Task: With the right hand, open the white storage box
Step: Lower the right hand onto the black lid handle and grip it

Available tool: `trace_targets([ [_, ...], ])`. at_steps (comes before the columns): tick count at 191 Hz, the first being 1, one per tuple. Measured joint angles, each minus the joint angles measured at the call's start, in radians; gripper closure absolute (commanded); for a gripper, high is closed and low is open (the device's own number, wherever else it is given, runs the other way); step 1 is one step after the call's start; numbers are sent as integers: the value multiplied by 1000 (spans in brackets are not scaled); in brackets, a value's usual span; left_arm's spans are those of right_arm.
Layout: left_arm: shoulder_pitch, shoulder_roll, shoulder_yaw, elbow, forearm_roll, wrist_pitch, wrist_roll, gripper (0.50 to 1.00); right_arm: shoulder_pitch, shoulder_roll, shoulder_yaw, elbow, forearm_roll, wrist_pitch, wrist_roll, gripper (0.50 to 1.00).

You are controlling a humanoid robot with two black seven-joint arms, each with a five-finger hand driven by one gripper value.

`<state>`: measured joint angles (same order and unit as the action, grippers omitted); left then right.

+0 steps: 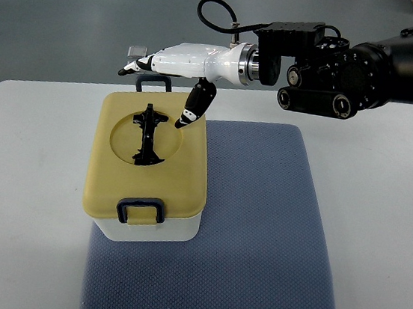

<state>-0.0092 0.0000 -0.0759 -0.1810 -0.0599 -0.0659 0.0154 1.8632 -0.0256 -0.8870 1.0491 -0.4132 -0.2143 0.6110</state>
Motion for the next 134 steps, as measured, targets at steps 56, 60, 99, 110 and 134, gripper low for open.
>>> trace_targets([
  [56,0,0,-1,0,0,0,0,500,-23,15,42,-4,40,-13,0,552],
  [60,0,0,-1,0,0,0,0,500,-25,16,43,-4,41,-14,0,552],
  [99,0,0,-1,0,0,0,0,500,-39,23,49,-4,70,-14,0,556],
  [110,0,0,-1,0,0,0,0,500,-46,24,51,-4,79,-16,0,562],
  [134,0,0,-1,0,0,0,0,500,-59,25,65,-9,88,-30,0,625],
])
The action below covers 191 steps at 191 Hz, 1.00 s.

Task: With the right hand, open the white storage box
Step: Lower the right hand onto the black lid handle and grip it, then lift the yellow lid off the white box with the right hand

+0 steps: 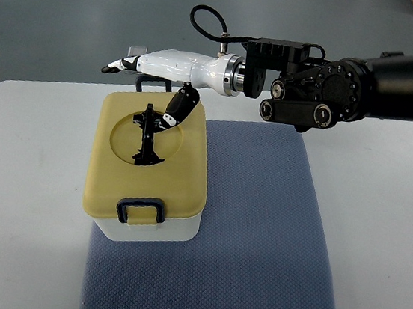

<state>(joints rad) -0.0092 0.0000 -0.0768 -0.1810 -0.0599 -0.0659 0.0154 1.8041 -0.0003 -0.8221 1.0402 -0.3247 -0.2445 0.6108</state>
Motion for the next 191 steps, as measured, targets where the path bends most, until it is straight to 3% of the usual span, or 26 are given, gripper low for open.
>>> trace_targets([
  [26,0,0,0,0,0,0,0,500,-22,0,6,-2,1,-10,0,697],
  [115,0,0,0,2,0,0,0,500,-50,0,5,-3,28,-37,0,775],
  [148,0,0,0,2,0,0,0,500,-56,0,6,-3,29,-38,0,781],
  [160,0,0,0,2,0,0,0,500,-57,0,6,-3,29,-38,0,832],
  [176,0,0,0,2,0,0,0,500,-59,0,5,-3,29,-38,0,942],
  [191,0,0,0,2,0,0,0,500,-61,0,5,-3,29,-42,0,1000],
])
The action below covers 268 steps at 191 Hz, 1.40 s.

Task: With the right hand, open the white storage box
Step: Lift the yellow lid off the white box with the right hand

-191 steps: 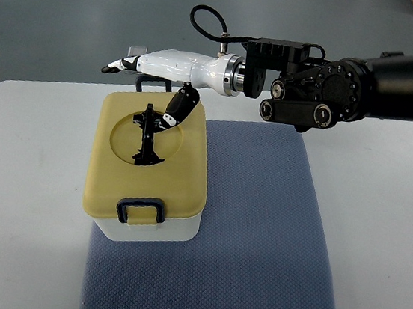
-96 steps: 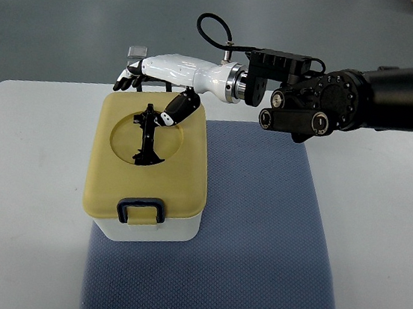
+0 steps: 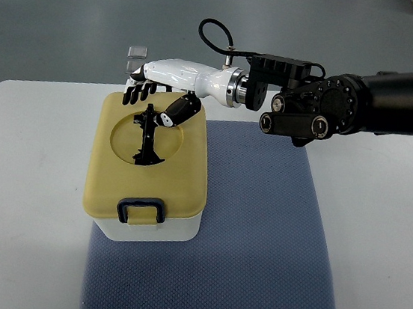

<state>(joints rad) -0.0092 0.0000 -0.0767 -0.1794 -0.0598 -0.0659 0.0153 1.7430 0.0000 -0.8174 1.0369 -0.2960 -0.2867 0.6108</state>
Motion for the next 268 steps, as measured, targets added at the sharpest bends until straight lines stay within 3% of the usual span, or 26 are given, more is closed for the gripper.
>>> trace_targets([
  [55,0,0,0,0,0,0,0,500,-6,0,-1,2,15,-59,0,1000],
  [118,0,0,0,0,0,0,0,500,114,-21,0,50,15,-20,0,1000],
  [202,0,0,3,-2,0,0,0,500,232,-323,-10,194,-75,42,0,1000],
  [268,0,0,3,-6,1,0,0,500,103,-629,-14,188,-292,99,0,1000],
])
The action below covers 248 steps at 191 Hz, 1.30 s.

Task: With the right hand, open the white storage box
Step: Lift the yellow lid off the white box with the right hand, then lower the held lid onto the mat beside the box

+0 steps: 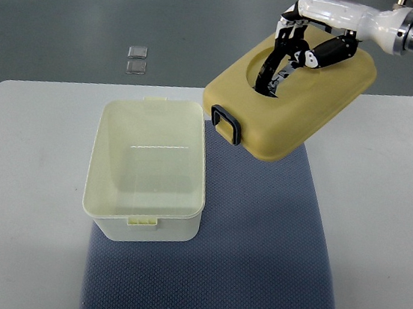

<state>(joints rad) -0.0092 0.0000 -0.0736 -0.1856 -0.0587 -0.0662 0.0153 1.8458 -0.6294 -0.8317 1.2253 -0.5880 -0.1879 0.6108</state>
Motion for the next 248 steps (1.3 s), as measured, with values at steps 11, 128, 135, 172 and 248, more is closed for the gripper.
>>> trace_targets([
  [11,0,0,0,-2,0,0,0,500,-49,-47,4,-10,-34,0,0,1000],
  [128,0,0,2,-5,2,-1,0,500,-455,-82,102,-104,-60,-173,0,1000],
  [135,0,0,1,-5,2,-1,0,500,-470,-79,129,-104,-60,-174,0,1000],
  [172,0,0,0,-4,1,-1,0,500,-509,-53,238,-104,-58,-170,0,1000],
  [248,0,0,0,-4,0,-1,0,500,-574,30,265,-104,-55,-208,0,1000],
])
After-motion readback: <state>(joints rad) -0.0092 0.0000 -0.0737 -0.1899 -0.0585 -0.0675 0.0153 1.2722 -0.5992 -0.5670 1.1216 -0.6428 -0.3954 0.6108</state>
